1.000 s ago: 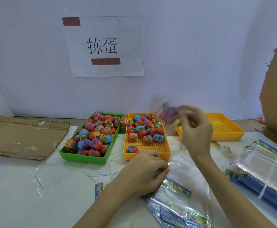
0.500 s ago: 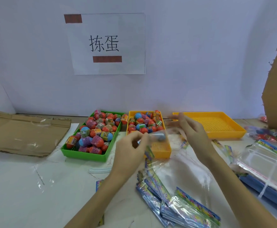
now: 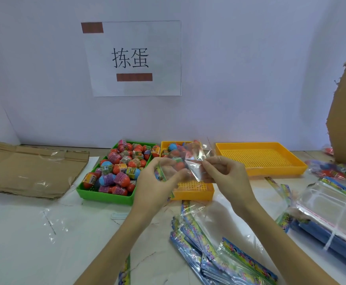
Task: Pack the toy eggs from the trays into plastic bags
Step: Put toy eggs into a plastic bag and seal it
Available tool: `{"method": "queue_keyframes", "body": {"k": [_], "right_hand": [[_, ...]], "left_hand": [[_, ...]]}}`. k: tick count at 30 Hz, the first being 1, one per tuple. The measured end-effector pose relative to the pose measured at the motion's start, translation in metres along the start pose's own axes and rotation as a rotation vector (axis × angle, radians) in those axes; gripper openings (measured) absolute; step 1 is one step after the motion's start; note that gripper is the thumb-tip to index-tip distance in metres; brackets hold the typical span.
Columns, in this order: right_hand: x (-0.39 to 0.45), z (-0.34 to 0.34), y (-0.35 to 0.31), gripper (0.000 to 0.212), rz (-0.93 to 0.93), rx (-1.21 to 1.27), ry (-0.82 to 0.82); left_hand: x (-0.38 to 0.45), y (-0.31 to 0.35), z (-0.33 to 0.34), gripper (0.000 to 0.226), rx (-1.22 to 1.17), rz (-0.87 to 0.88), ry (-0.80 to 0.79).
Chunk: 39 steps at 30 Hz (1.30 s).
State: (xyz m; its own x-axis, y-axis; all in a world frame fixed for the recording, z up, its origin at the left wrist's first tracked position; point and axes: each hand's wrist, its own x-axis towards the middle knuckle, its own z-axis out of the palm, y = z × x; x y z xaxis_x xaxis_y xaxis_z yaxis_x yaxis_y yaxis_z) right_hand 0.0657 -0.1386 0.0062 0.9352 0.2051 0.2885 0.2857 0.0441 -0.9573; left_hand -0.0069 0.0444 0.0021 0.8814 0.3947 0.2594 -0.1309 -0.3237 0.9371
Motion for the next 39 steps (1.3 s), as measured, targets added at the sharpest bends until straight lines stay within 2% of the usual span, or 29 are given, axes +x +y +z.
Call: {"method": "queue_keyframes", "body": {"k": [3,5,11,13,16,19,22,25,27,28,31,33,36,38,39], "right_hand": [[0.000,-0.001,-0.005,0.016,0.014,0.013,-0.042],[-0.001,-0.002,-0.008,0.023,0.025,0.021,-0.065],[0.000,-0.002,-0.010,0.022,0.070,0.004,-0.079],[0.001,-0.002,-0.009,0.022,0.087,0.002,-0.074],[0.001,-0.004,-0.007,0.016,0.105,-0.001,-0.012],[0.002,-0.006,-0.005,0.015,0.089,-0.030,0.027],[0.004,-0.008,-0.005,0.014,0.024,-0.131,0.041],[0.003,-0.009,-0.006,0.014,0.005,-0.155,0.018],[0.004,-0.008,-0.008,0.019,-0.011,-0.110,-0.024],[0.005,-0.008,-0.008,0.022,-0.011,-0.027,-0.065],[0.004,-0.008,-0.016,0.031,0.091,0.376,-0.228],[0.004,-0.010,-0.020,0.051,0.180,0.523,-0.293],[0.006,-0.016,-0.017,0.076,0.233,0.483,-0.356],[0.007,-0.020,-0.013,0.086,0.211,0.355,-0.393],[0.007,-0.020,-0.012,0.086,0.210,0.316,-0.379]], "left_hand": [[0.002,-0.002,-0.005,0.015,-0.050,0.027,0.029],[0.004,-0.001,-0.008,0.013,-0.083,0.009,0.009],[0.009,-0.002,-0.011,0.036,-0.052,0.018,0.012],[0.009,-0.004,-0.012,0.038,-0.034,0.051,-0.013],[0.007,-0.002,-0.013,0.025,-0.098,0.075,-0.101],[0.008,-0.002,-0.013,0.004,-0.149,0.060,-0.098],[0.009,-0.001,-0.014,0.002,-0.192,0.012,-0.060],[0.011,-0.002,-0.017,0.030,-0.171,0.019,0.017],[0.011,-0.004,-0.018,0.055,-0.130,0.034,0.027],[0.011,-0.004,-0.019,0.056,-0.118,0.047,0.025],[0.010,0.003,-0.020,0.023,-0.093,0.119,0.021],[0.009,0.005,-0.020,0.012,-0.097,0.144,-0.013],[0.009,0.006,-0.020,0.004,-0.107,0.225,-0.082],[0.008,0.006,-0.022,0.013,-0.084,0.324,-0.167],[0.008,0.005,-0.022,0.026,-0.075,0.373,-0.214]]}}
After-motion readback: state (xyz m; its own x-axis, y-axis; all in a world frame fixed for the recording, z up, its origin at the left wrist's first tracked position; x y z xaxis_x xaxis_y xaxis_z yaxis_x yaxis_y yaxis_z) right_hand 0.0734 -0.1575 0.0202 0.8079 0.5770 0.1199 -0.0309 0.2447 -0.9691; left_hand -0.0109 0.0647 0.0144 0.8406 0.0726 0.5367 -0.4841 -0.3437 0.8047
